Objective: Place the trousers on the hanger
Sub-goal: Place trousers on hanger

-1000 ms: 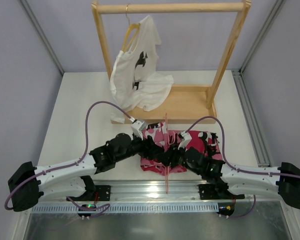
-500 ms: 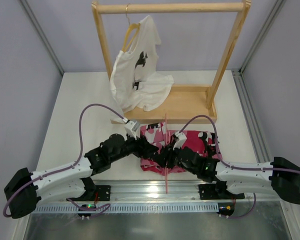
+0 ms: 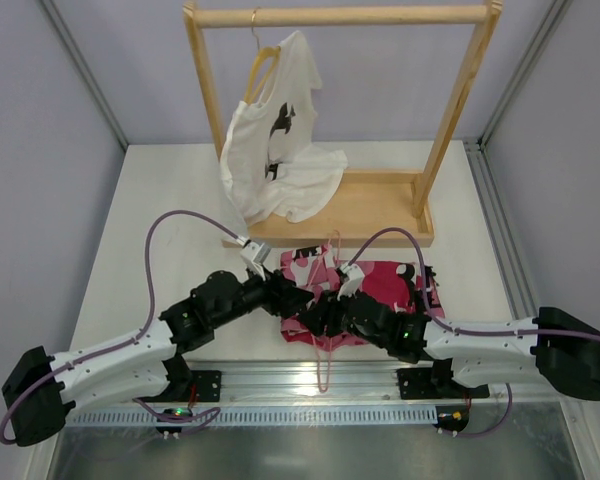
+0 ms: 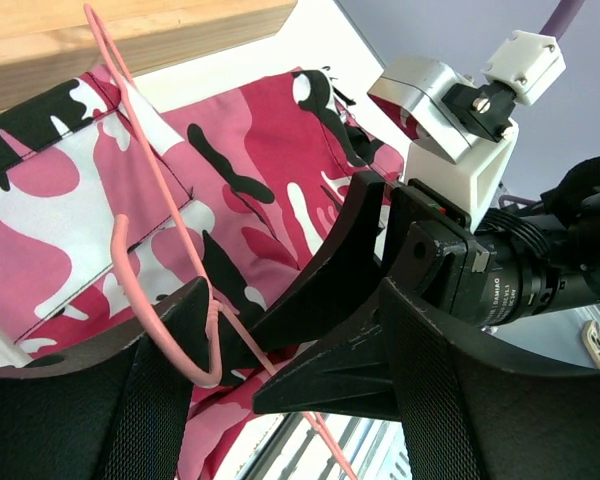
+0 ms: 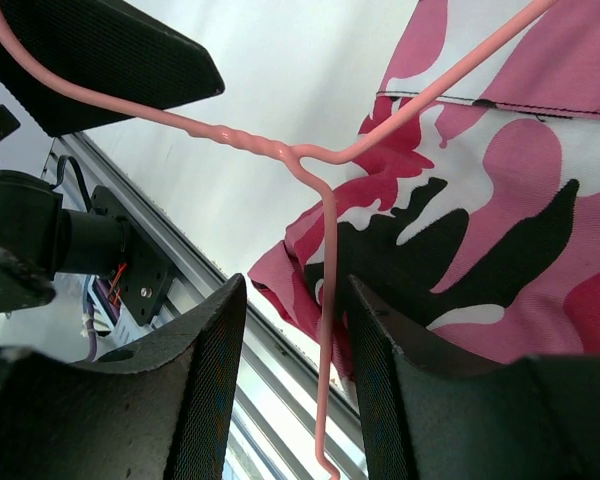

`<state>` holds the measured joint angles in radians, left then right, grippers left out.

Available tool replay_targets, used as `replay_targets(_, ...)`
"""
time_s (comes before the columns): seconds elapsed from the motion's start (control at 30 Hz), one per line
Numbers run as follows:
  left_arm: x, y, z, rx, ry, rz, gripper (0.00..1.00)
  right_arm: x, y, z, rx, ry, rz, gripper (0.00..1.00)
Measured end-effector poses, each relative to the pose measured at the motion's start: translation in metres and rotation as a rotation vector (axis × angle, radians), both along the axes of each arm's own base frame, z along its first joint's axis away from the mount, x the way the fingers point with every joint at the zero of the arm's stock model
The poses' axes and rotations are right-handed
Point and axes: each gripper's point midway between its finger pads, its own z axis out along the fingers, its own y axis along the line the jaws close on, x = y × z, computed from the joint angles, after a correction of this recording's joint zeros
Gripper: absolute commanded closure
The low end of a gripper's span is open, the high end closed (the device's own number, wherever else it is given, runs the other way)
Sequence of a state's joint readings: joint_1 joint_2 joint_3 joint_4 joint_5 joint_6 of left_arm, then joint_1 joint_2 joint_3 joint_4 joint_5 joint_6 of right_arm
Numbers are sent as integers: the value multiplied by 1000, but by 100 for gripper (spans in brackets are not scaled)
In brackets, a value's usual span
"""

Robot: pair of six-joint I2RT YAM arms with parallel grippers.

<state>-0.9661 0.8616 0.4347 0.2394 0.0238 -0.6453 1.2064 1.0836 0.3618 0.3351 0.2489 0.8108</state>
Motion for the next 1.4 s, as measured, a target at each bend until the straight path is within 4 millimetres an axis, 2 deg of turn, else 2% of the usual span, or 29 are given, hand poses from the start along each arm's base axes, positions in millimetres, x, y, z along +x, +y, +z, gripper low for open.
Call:
replay_targets(0.2,3,-4,-15,37,26,0,35,1,-3,4,7,-10,-15,52)
replay_targets(0.3,3,-5,-21,49,39,0,40,2,-9,12,25,-23,-30,52)
replay_targets(0.33,3,-5,-21,49,41,0,45,2,-12,16,31,-28,-37,52)
replay_targets(0.43,3,-6,-21,50,46,-1,46,4,-21,28,53,-45,-61,51)
replay_targets(0.53,4,-8,-23,59,56,-1,47,7,-36,35,58,-50,-112,40)
replay_targets(0.6,6,-10,-24,63,68,2,48,11,-48,34,39,-48,-161,33)
replay_targets(0.7,7,-13,-30,73,93,6,63,20,-68,22,-14,-38,-237,25)
replay_targets(0.73,7,-13,-33,79,102,7,72,25,-73,19,-28,-33,-259,24)
replay_targets(0.87,9,-16,-43,114,143,16,87,55,-98,-1,-90,2,-362,24)
replay_targets(0.97,12,-18,-44,133,159,22,96,74,-107,-17,-140,26,-395,27)
replay_targets(1.0,12,-19,-42,137,162,22,99,77,-107,-24,-161,34,-385,29)
replay_targets(1.07,14,-20,-39,143,165,26,99,76,-102,-36,-197,52,-345,32)
replay_targets(1.2,17,-14,-39,169,170,60,100,71,-86,-51,-218,83,-258,33)
replay_targets(1.4,22,3,-36,179,183,153,99,73,-71,-41,-154,62,-212,34)
